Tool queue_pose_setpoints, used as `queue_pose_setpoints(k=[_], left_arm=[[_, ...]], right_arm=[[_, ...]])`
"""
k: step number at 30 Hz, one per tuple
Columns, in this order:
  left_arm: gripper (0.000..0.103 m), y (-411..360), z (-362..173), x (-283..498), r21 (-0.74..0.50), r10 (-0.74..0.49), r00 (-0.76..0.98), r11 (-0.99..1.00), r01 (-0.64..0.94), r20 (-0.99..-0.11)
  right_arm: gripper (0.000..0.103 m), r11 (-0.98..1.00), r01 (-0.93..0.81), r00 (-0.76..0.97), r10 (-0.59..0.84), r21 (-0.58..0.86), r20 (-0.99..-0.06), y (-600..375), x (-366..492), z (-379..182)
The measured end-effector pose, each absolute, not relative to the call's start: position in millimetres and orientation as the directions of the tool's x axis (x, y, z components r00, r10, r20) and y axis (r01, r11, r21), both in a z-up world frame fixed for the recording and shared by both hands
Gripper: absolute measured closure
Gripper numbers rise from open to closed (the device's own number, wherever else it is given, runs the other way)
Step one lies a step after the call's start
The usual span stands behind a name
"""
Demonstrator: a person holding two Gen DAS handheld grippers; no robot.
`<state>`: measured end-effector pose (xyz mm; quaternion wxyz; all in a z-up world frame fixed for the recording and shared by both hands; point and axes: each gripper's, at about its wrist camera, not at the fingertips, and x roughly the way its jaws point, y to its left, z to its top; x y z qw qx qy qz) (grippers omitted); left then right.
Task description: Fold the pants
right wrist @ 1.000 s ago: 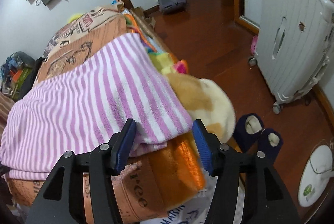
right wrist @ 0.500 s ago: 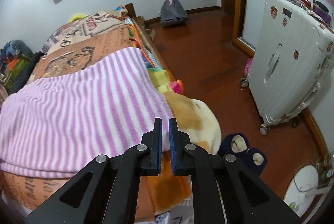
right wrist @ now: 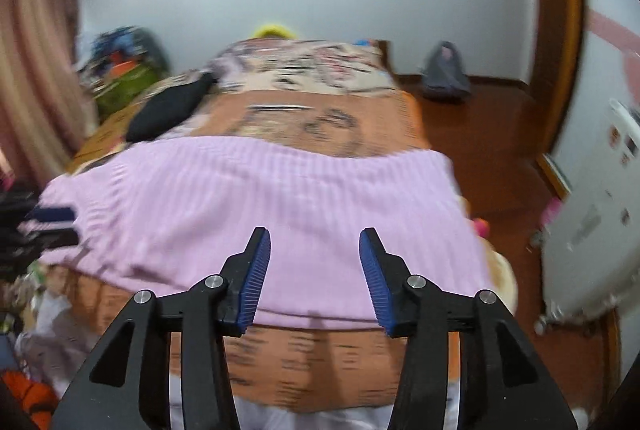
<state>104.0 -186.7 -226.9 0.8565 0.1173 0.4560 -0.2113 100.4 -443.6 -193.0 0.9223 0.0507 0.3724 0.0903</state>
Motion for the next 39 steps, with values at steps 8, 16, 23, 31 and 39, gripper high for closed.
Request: queue_pose_setpoints(k=[8, 16, 23, 31, 39], left_arm=[[0.049, -106.9, -252.8, 93.1, 0.051, -0.153, 0.478, 0.920, 0.387, -0.865], [0.041, -62.3, -281.3, 102.2, 0.042, -0.122, 0.489, 0.949, 0.312, -0.864], [0.041, -40.8, -288.4, 112.2, 0.094, -0.043, 0.535, 0.970, 0.225, -0.844], [0.084, -30.8, -296.4, 122.9, 0.114, 0.001, 0.539, 0.978, 0.177, -0.842], [0.098, -22.5, -277.8, 120.7, 0.097, -0.017, 0.576, 0.981, 0.167, -0.818]], right_arm=[[0.052, 0.949, -0.282, 0.629, 0.292, 0.138, -0.720, -377.7, 103.3, -209.0], [0.052, 0.949, -0.310, 0.554, 0.223, 0.050, -0.802, -340.1, 107.4, -239.5], [0.053, 0.949, -0.315, 0.574, 0.203, 0.015, -0.793, -333.6, 115.5, -236.5], [0.090, 0.947, -0.321, 0.607, 0.229, 0.028, -0.761, -329.3, 120.5, -235.7], [0.097, 0.957, -0.289, 0.657, 0.228, 0.040, -0.718, -336.4, 117.8, -226.2]])
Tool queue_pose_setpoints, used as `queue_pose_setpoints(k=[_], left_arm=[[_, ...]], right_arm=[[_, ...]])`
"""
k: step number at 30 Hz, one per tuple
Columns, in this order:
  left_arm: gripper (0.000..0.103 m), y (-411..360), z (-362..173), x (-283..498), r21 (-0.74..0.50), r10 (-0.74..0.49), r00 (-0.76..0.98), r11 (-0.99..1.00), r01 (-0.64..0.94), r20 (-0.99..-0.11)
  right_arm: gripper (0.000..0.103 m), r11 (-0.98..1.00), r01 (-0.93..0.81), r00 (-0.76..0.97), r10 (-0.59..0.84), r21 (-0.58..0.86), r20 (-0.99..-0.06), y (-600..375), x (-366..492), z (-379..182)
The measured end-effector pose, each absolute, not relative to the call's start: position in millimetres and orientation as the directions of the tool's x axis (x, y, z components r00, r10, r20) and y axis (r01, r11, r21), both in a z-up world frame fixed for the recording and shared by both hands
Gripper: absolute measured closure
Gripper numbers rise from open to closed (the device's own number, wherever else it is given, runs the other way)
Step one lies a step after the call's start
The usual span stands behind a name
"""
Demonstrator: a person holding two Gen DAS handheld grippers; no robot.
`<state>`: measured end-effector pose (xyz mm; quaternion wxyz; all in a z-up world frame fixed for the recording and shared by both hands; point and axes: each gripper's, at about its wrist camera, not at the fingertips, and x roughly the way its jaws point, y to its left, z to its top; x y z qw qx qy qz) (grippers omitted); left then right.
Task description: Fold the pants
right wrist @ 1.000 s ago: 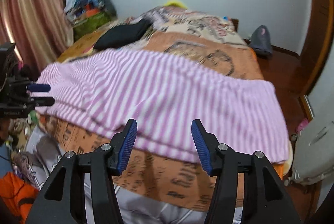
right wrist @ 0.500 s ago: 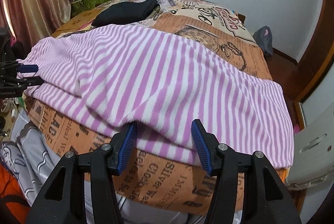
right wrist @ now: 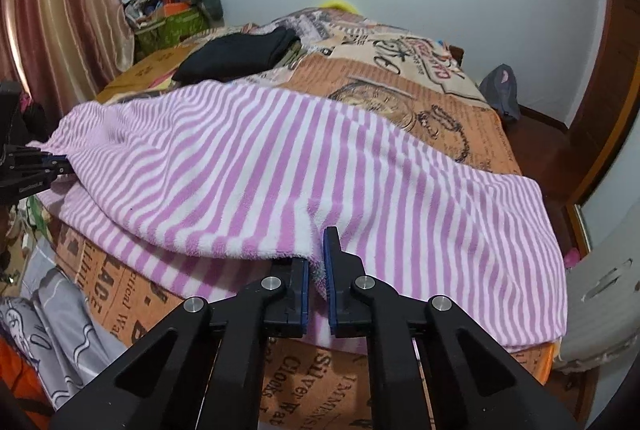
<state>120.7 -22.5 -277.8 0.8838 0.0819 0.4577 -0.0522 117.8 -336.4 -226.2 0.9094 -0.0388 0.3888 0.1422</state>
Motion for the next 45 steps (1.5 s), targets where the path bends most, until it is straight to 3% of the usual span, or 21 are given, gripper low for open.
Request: queue_pose_setpoints(k=[11, 23, 28, 37, 41, 43, 45], left_arm=[[0.099, -21.8, -255.0, 86.9, 0.078, -0.048, 0.595, 0.980, 0.184, -0.803], [0.099, -26.0, -286.6, 74.6, 0.062, -0.050, 0.521, 0.979, 0.195, -0.852], [0.083, -17.9, -294.2, 68.6, 0.045, -0.049, 0.495, 0.983, 0.177, -0.867], [0.078, 54.9, -269.1, 43.5, 0.030, 0.015, 0.550, 0.999, 0.018, -0.835], [0.069, 99.1, -258.7, 48.9, 0.042, 0.084, 0.582, 0.995, -0.085, -0.809], [0.060, 121.2, -258.1, 54.6, 0.048, 0.119, 0.589, 0.990, -0.135, -0.800], [0.056, 142.2, -260.2, 59.3, 0.027, 0.128, 0.583, 0.983, -0.179, -0.803]], right_arm=[[0.098, 0.963, -0.262, 0.688, 0.235, 0.068, -0.686, -346.6, 104.7, -216.2], [0.098, 0.962, -0.262, 0.654, 0.231, 0.070, -0.721, -345.6, 99.6, -229.1], [0.098, 0.961, -0.269, 0.607, 0.222, 0.065, -0.763, -347.0, 97.1, -240.6], [0.097, 0.966, -0.255, 0.616, 0.184, 0.027, -0.766, -354.1, 85.6, -219.7], [0.091, 0.963, -0.266, 0.631, 0.197, 0.029, -0.750, -348.2, 93.1, -201.3], [0.087, 0.957, -0.288, 0.636, 0.216, 0.032, -0.741, -337.6, 100.5, -194.2], [0.079, 0.947, -0.318, 0.637, 0.238, 0.030, -0.733, -321.1, 109.4, -189.4]])
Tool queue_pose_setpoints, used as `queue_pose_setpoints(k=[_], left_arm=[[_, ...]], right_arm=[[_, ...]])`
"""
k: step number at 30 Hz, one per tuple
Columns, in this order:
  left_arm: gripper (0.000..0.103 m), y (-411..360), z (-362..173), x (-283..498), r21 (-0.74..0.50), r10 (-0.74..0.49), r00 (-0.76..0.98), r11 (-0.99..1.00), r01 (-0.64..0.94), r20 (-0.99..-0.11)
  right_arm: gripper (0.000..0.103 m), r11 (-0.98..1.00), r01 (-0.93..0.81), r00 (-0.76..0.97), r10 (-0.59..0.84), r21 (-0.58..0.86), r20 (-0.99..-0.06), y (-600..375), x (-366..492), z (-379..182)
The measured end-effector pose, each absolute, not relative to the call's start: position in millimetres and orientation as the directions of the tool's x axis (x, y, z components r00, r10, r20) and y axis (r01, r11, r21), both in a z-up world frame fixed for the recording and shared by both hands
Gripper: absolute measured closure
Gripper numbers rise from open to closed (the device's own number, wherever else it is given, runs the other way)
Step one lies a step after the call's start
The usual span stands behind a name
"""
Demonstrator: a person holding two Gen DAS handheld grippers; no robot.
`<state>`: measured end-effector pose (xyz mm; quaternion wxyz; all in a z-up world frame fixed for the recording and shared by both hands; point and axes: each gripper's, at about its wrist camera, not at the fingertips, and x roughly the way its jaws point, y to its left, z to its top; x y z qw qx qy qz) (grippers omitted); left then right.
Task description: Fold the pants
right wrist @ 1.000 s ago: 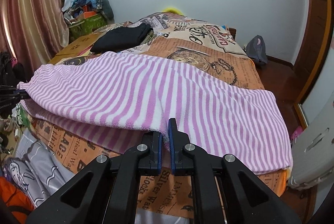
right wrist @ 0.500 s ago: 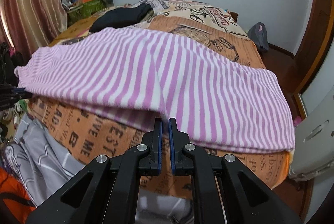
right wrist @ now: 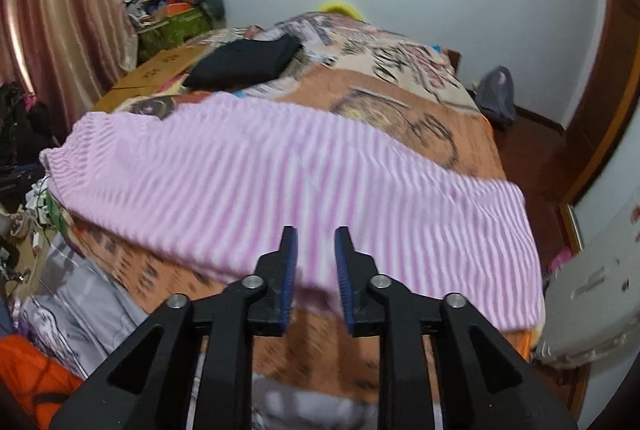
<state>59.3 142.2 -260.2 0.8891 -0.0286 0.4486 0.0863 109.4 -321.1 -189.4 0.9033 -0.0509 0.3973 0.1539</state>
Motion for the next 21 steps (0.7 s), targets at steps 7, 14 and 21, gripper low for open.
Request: queue_pose_setpoints(k=[7, 14, 21], left_arm=[[0.056, 180.3, -280.0, 77.3, -0.012, 0.111, 0.543, 0.976, -0.218, -0.832], [0.067, 182.4, -297.9, 93.7, -0.054, 0.035, 0.538, 0.987, -0.149, -0.842], [0.092, 184.9, -290.0, 88.6, -0.042, 0.044, 0.566, 0.990, -0.137, -0.823]], right_arm=[[0.072, 0.911, -0.412, 0.603, 0.296, 0.028, -0.741, -261.4, 132.3, -198.7], [0.072, 0.891, -0.453, 0.543, 0.299, 0.027, -0.785, -227.6, 147.3, -221.8], [0.062, 0.907, -0.417, 0.537, 0.290, 0.049, -0.792, -233.2, 149.9, -229.6]])
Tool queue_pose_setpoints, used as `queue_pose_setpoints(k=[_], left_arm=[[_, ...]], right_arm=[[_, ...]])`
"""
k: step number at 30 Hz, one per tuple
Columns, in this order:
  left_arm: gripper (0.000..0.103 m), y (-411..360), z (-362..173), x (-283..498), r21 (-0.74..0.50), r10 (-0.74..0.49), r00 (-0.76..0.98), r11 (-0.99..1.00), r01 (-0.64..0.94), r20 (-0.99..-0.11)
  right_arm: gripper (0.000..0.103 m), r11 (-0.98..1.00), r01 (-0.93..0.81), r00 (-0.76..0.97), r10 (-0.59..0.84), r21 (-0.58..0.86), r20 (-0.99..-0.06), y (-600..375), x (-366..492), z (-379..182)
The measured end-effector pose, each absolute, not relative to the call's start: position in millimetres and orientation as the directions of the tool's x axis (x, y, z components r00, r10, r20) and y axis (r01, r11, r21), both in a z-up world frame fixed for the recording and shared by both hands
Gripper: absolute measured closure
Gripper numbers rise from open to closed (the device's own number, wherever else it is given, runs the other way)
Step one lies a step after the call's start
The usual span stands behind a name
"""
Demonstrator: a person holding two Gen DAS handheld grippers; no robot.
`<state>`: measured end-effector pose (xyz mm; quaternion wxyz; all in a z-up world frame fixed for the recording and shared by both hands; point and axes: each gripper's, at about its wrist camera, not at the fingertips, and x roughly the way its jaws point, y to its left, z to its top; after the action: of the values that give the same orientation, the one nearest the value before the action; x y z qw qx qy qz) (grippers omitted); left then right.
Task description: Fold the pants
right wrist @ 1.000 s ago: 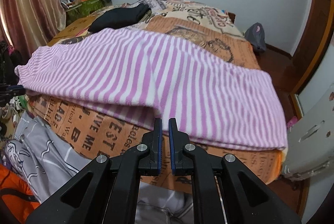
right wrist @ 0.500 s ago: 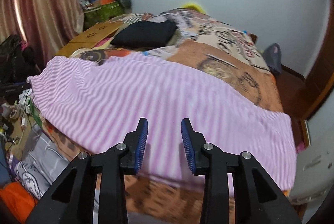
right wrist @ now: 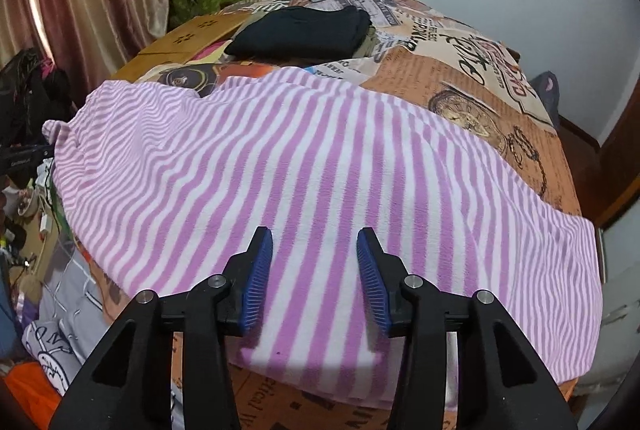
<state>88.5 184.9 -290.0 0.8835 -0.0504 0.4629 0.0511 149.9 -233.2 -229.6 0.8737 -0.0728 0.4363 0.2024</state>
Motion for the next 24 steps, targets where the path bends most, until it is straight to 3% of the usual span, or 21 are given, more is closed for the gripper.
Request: queue_pose_setpoints(k=[5, 13, 19, 24], left_arm=[[0.097, 203.4, -282.6, 66.0, -0.079, 0.034, 0.570, 0.982, -0.173, -0.821], [0.098, 236.6, -318.2, 50.2, -0.054, 0.102, 0.451, 0.946, -0.321, -0.886], [0.095, 239.3, -272.8, 63.4, -0.044, 0.139, 0.534, 0.948, -0.316, -0.834], [0.092, 232.5, -244.8, 102.0, -0.077, 0.102, 0.589, 0.960, -0.270, -0.802]], right_arm=[[0.062, 0.908, -0.418, 0.545, 0.274, 0.027, -0.793, -229.0, 148.0, -231.0], [0.061, 0.912, -0.410, 0.549, 0.278, 0.037, -0.788, -231.6, 149.4, -231.9], [0.061, 0.895, -0.446, 0.543, 0.278, 0.009, -0.792, -224.5, 154.1, -218.9], [0.061, 0.866, -0.500, 0.569, 0.320, -0.010, -0.758, -209.8, 171.2, -195.5]])
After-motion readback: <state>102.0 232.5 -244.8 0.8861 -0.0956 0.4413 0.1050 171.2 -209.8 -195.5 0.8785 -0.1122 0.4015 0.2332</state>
